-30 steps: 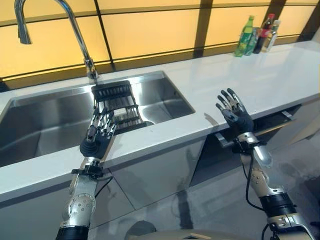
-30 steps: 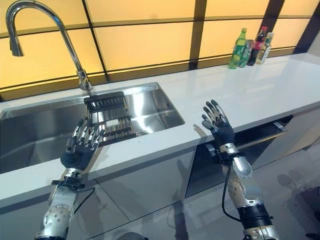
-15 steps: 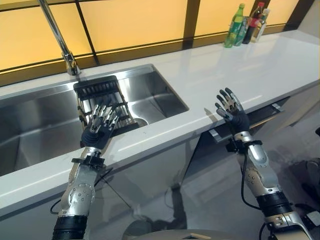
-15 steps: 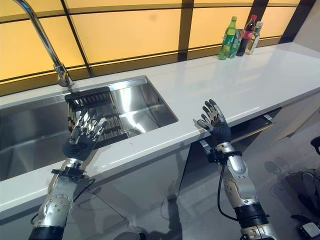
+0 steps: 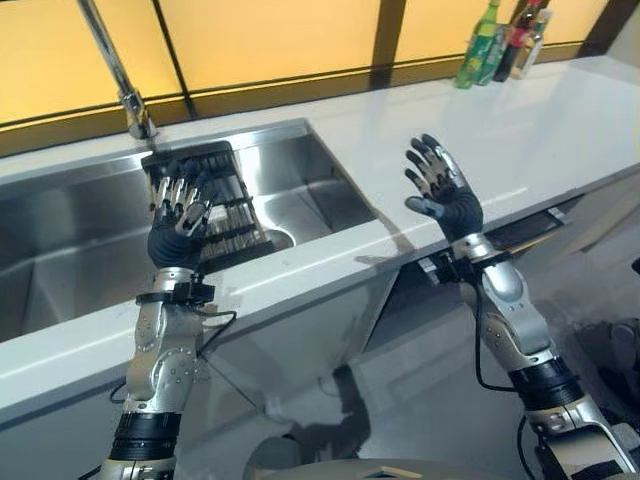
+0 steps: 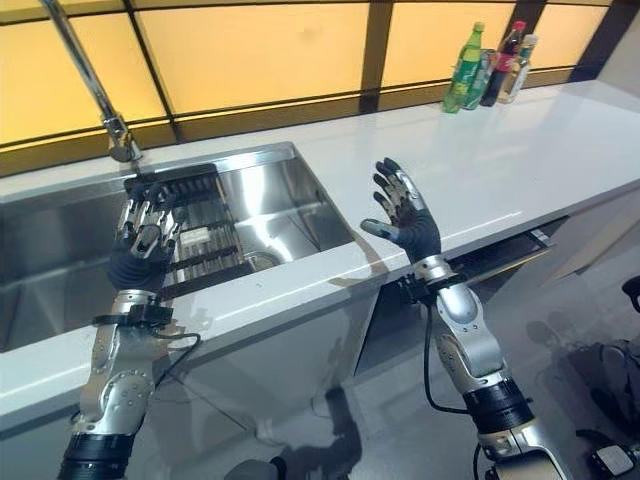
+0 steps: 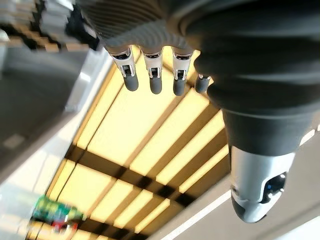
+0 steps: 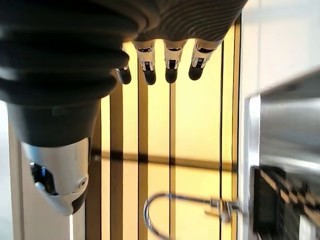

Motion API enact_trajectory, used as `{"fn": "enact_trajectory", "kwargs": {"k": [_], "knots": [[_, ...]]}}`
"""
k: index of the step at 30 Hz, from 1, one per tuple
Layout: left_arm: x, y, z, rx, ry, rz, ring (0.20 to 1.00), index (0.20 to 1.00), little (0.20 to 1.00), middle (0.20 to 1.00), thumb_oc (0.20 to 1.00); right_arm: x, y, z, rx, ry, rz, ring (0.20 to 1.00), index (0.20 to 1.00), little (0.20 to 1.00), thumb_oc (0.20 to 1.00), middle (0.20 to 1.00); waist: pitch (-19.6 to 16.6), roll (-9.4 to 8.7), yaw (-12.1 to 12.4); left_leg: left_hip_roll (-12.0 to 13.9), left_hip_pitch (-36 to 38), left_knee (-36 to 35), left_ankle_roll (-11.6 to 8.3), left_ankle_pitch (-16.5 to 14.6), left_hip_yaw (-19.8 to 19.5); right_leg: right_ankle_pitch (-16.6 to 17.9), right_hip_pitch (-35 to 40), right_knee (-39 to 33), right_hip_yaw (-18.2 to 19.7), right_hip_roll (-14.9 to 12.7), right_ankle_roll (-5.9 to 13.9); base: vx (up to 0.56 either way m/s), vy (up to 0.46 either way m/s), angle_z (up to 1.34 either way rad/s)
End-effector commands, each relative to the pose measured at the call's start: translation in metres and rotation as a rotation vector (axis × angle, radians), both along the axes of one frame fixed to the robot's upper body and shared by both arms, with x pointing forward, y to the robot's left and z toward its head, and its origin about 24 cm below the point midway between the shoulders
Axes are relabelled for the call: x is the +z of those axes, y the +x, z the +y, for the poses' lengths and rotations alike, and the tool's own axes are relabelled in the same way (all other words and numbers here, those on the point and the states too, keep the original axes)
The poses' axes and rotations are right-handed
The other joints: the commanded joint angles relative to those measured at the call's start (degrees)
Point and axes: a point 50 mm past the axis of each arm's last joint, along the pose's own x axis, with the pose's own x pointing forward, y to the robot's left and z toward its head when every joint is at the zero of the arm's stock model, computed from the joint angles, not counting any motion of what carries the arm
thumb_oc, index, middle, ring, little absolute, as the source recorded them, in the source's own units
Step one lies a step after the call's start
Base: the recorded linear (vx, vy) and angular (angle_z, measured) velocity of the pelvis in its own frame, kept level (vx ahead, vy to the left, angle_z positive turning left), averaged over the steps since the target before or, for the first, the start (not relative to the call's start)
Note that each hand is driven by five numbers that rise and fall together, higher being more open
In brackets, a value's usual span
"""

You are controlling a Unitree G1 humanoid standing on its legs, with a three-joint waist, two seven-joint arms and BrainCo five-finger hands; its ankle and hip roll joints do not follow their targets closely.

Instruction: Pick up plates and place into dishwasher.

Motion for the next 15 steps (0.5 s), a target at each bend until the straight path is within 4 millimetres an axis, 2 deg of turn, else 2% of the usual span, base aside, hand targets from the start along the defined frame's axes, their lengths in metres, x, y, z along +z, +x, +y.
{"fn": "enact_trajectory", "kwargs": {"k": [1,4,6,9,12,15], "knots": [[0.024,0.006,-0.011,-0.033,0.096,-0.114,1.000,1.000,1.000,1.000,1.000,0.035,-0.007,0.007,0.019,-0.024,-0.162,1.000,1.000,1.000,1.000,1.000,-3.3,0.59,-0.9,6.2,-7.1,0.4,-3.29,10.1,6.2,-0.1,-1.2,2.7,-3.1,-0.3,-2.05,-0.11,0.113,0.77],[0.026,0.013,-0.020,-0.031,0.086,-0.121,1.000,1.000,1.000,1.000,1.000,0.037,-0.006,0.003,0.022,-0.052,-0.166,1.000,1.000,1.000,1.000,1.000,-3.0,1.00,-3.3,9.5,-7.1,2.8,-4.06,11.5,14.3,-0.2,-0.7,3.1,-5.9,-1.1,-2.25,-0.02,0.168,1.16],[0.025,0.016,-0.021,-0.028,0.076,-0.112,1.000,1.000,1.000,1.000,1.000,0.037,-0.006,0.001,0.021,-0.066,-0.165,1.000,1.000,1.000,1.000,1.000,-2.9,1.37,-4.1,10.5,-6.4,2.8,-4.26,11.5,17.2,-0.7,-0.2,3.9,-6.8,-1.8,-2.13,0.10,0.209,0.87],[0.023,0.016,-0.021,-0.040,0.100,-0.101,1.000,1.000,1.000,1.000,1.000,0.038,-0.004,0.003,0.019,-0.053,-0.160,1.000,1.000,1.000,1.000,1.000,-2.9,1.42,-3.5,8.3,-5.1,2.3,-3.17,7.7,16.3,-1.8,0.2,6.5,-6.9,-3.8,-1.43,0.16,0.190,0.66],[0.023,0.017,-0.020,-0.042,0.136,-0.086,1.000,1.000,1.000,1.000,1.000,0.037,-0.005,0.005,-0.003,-0.038,-0.161,1.000,1.000,1.000,1.000,1.000,-3.2,1.36,-3.1,5.9,-3.3,0.7,-1.22,4.5,16.1,-2.4,-0.1,10.7,-7.4,-5.6,-0.06,0.18,0.155,0.48],[0.026,0.019,-0.017,-0.054,0.181,-0.092,1.000,1.000,1.000,1.000,1.000,0.032,-0.012,0.001,-0.043,-0.011,-0.163,1.000,1.000,1.000,1.000,1.000,-3.2,1.17,-4.1,2.4,0.2,-1.9,2.15,3.0,15.8,1.7,-4.5,22.7,-5.5,-8.0,3.79,0.17,0.164,0.39]]}}
